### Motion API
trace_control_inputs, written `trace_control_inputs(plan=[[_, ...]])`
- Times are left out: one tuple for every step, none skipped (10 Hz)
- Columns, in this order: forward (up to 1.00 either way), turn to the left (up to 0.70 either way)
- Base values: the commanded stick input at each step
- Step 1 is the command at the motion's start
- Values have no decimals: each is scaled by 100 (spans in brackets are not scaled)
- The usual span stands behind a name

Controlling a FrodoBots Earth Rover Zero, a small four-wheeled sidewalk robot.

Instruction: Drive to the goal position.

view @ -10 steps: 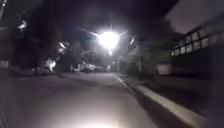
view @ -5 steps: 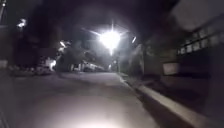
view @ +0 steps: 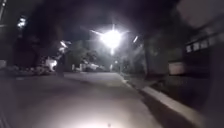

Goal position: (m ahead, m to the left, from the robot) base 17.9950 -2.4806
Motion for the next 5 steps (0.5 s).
trace_control_inputs(plan=[[49, 4], [49, 4], [49, 4], [49, 4], [49, 4]])
